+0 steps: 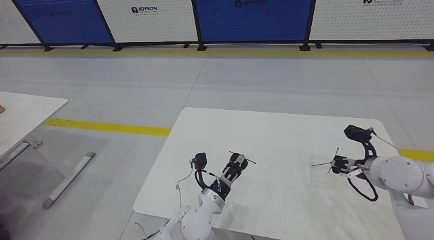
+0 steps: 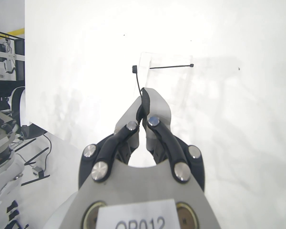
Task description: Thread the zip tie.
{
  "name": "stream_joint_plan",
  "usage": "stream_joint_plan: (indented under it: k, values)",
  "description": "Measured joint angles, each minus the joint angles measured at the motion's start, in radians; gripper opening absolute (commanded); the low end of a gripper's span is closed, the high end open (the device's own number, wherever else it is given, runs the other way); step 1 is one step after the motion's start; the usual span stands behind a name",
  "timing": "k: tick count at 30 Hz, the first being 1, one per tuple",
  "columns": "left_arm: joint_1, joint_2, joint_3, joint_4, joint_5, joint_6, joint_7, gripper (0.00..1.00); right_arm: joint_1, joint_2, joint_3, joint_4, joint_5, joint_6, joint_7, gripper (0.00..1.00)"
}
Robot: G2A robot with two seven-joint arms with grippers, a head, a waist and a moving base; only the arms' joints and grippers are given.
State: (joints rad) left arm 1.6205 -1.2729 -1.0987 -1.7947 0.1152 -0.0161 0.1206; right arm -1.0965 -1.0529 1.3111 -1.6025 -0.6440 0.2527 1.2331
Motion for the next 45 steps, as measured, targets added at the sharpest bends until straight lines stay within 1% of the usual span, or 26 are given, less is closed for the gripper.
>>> stream_joint_plan:
  k: [17, 19, 21, 22, 24, 27, 29, 31, 34, 45]
  values:
    - [0.0, 0.0, 0.0, 0.0, 0.0, 0.0, 0.0, 0.0, -0.002, -0.001, 0.0, 0.003, 0.007, -0.003, -0.008, 0.0]
    - [0.0, 0.0, 0.0, 0.0, 0.0, 0.0, 0.0, 0.0, -0.022, -0.002, 0.015, 0.002, 0.046, -0.018, -0.049, 0.0]
    - [0.0, 0.0, 0.0, 0.0, 0.0, 0.0, 0.0, 0.0, -0.055, -0.001, 0.048, -0.009, 0.115, -0.047, -0.095, 0.0]
    - [0.0, 0.0, 0.0, 0.0, 0.0, 0.0, 0.0, 0.0, -0.076, 0.001, 0.065, -0.02, 0.141, -0.06, -0.118, 0.0]
    - [0.0, 0.0, 0.0, 0.0, 0.0, 0.0, 0.0, 0.0, -0.114, 0.002, 0.082, -0.047, 0.162, -0.067, -0.158, 0.0]
    - [0.0, 0.0, 0.0, 0.0, 0.0, 0.0, 0.0, 0.0, -0.186, 0.001, 0.106, -0.105, 0.225, -0.082, -0.222, 0.0]
    - [0.0, 0.0, 0.0, 0.0, 0.0, 0.0, 0.0, 0.0, -0.23, -0.001, 0.11, -0.139, 0.273, -0.1, -0.259, 0.0]
    - [0.0, 0.0, 0.0, 0.0, 0.0, 0.0, 0.0, 0.0, -0.258, -0.005, 0.09, -0.154, 0.305, -0.113, -0.297, 0.0]
    - [0.0, 0.0, 0.0, 0.0, 0.0, 0.0, 0.0, 0.0, -0.258, -0.011, 0.062, -0.141, 0.368, -0.142, -0.303, 0.0]
    - [0.0, 0.0, 0.0, 0.0, 0.0, 0.0, 0.0, 0.0, -0.256, -0.011, 0.062, -0.139, 0.364, -0.142, -0.3, 0.0]
